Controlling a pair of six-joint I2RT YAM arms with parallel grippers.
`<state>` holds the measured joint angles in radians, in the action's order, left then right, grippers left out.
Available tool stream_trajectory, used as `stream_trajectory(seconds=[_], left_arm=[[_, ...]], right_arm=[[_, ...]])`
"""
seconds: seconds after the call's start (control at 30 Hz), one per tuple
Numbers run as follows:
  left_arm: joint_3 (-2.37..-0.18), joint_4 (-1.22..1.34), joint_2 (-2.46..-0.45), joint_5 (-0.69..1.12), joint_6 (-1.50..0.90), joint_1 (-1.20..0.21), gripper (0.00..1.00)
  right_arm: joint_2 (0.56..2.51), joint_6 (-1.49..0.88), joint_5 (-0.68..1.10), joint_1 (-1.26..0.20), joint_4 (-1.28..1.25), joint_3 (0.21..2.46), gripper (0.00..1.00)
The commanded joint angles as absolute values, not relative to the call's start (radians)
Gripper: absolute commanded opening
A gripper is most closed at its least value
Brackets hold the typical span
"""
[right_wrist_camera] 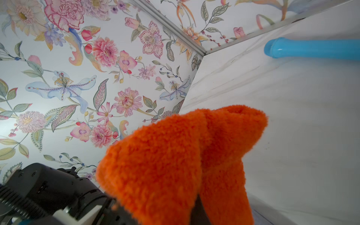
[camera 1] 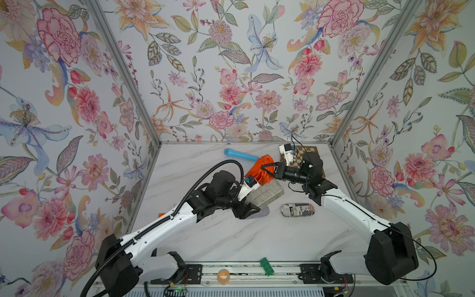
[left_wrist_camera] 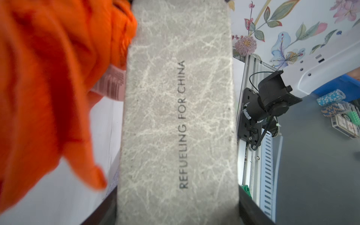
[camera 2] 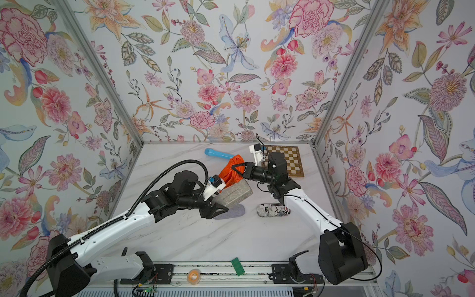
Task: Wipe the eyeglass case
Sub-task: Wipe the dirt from the eyeglass case.
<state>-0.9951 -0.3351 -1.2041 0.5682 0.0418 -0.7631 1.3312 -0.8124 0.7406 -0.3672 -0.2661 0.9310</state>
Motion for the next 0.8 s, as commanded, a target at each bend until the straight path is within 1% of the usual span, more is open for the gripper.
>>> stream_trajectory(seconds=[0.0,0.1,0.2,0.27,0.33,0.47,0.53,0.6,0.77], left_arm=[[-0.949,-0.206,-1.1,0.642,-0.075,-0.686,0.45],[-0.902,-0.095,-1.043,0.711,-0.216,-0.615,0.46],[-0.872,0.055,-1.023,0.772,-0.387,-0.565,0.46],[-0.854,0.186,-1.031,0.801,-0.496,-0.554,0.46],[-0.846,0.287,-1.055,0.826,-0.59,-0.555,0.46],[-0.832,0.472,-1.111,0.833,-0.754,-0.555,0.46],[-0.832,0.507,-1.131,0.829,-0.788,-0.555,0.46],[-0.834,0.491,-1.144,0.846,-0.788,-0.558,0.46],[-0.83,0.377,-1.134,0.89,-0.74,-0.59,0.46]], right_arm=[[1.234,-0.802,0.757,-0.301,-0.273,0.875,0.0],[1.169,-0.81,0.757,-0.287,-0.296,0.822,0.0],[1.113,-0.873,0.757,-0.335,-0.445,0.738,0.0],[1.076,-0.887,0.715,-0.412,-0.54,0.685,0.0],[1.06,-0.855,0.667,-0.503,-0.573,0.669,0.0],[1.098,-0.813,0.643,-0.668,-0.656,0.7,0.0],[1.116,-0.785,0.642,-0.71,-0.677,0.729,0.0],[1.12,-0.756,0.617,-0.719,-0.667,0.753,0.0],[1.13,-0.63,0.614,-0.645,-0.46,0.862,0.0]])
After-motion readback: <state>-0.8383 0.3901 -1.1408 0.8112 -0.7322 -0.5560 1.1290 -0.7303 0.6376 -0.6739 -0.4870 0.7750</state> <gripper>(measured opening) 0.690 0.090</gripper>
